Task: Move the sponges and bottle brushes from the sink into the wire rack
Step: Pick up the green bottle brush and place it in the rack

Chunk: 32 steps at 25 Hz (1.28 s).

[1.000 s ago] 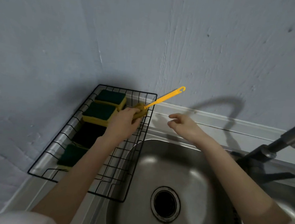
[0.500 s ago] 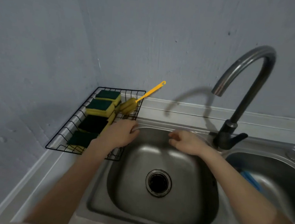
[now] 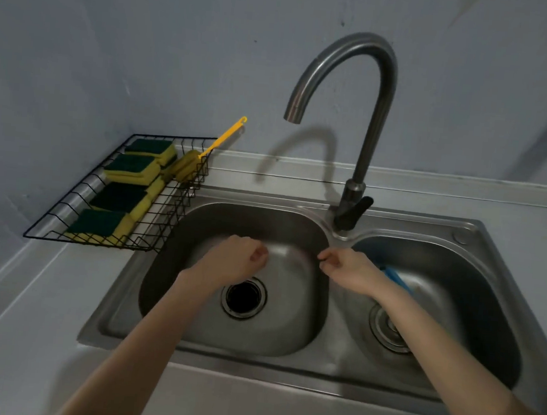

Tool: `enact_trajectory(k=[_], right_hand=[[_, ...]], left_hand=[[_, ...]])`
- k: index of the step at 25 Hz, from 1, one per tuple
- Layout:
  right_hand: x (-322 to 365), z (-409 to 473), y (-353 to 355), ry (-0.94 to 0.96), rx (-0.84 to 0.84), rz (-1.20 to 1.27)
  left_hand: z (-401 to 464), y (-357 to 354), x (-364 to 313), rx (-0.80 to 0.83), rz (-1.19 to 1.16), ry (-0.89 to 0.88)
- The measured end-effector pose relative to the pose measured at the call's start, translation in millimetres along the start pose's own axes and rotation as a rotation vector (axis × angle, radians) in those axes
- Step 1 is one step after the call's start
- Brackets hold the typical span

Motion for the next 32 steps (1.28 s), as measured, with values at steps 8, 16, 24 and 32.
enact_trajectory(k=[8,16,24,32], right_hand=[[-107.3,20.9,48.5,-0.038,-0.023,-0.052],[-221.9,45.4,36.7,-0.115,0.106,-0.084],[-264.0,68.4,-9.6,-0.154,0.298,-0.046],[-264.2,80.2,-24.8,-0.149,0.334,-0.035]], left_hand=[[62.0,-77.9,-88.4,-0.013,-0.064,-0.019],[117.3,-203.9,-143.0,0.131,-0.266,0.144],[139.9,-305.5,-140.6,0.319,-0.409,0.346],[139.6,-315.1,-131.4,0.265,-0.564,0.392]])
Point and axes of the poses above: each hand's wrist, its own z-axis towards the middle knuckle, its own y-axis out of the back of the hand, x = y × z, the point moved 9 cm from there along z, towards the middle knuckle, and after that the axes turned 13 degrees about -y, right-handed, at the moved point
